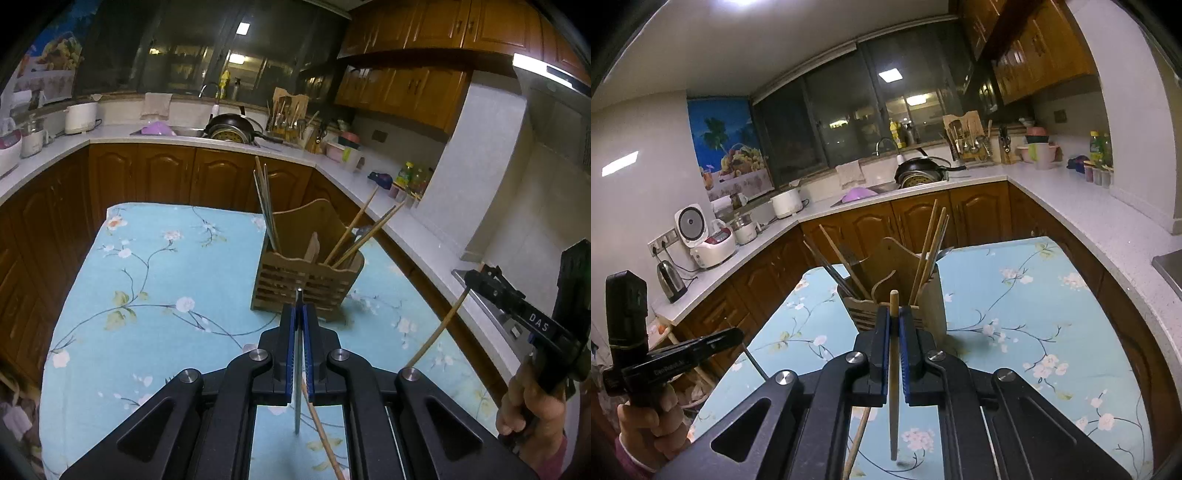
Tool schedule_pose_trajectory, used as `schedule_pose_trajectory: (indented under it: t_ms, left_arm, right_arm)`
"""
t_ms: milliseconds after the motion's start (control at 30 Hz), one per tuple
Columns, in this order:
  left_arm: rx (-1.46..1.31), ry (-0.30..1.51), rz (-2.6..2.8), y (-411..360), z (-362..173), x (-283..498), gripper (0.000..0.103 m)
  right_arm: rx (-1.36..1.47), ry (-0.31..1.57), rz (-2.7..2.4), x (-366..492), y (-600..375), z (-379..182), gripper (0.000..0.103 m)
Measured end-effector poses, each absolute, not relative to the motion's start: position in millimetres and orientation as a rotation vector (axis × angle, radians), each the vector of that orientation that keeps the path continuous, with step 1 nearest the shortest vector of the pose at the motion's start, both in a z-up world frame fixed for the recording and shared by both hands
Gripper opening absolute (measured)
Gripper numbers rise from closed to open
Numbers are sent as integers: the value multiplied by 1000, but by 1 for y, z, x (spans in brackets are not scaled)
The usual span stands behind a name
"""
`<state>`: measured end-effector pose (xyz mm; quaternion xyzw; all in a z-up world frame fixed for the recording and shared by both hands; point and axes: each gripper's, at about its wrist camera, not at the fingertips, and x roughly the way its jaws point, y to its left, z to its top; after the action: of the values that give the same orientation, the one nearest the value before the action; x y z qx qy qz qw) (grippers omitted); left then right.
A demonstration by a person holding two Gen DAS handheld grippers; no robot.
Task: Organize utensils
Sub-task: 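Lift the chopstick and knife upright and carry them over the holder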
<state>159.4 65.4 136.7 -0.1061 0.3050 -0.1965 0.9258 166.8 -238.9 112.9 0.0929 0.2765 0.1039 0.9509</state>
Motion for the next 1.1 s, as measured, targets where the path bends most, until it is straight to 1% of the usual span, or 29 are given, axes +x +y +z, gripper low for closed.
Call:
schedule_pose_trajectory:
  t_ms: [433,667,867,1100]
  left_arm:
    - [-223,611,-393,64,141,167,2]
    - [-215,580,-395,64,151,180,2]
    - [-196,509,-397,62,172,198,2]
    - [-188,408,-387,54,199,233,2]
  right_arm:
    - [201,542,204,168,-240,117,5]
    - [209,512,194,177,-244,126,5]
    - [217,461,188,196,-245,141,5]
    - [245,351,176,230,-249,171,5]
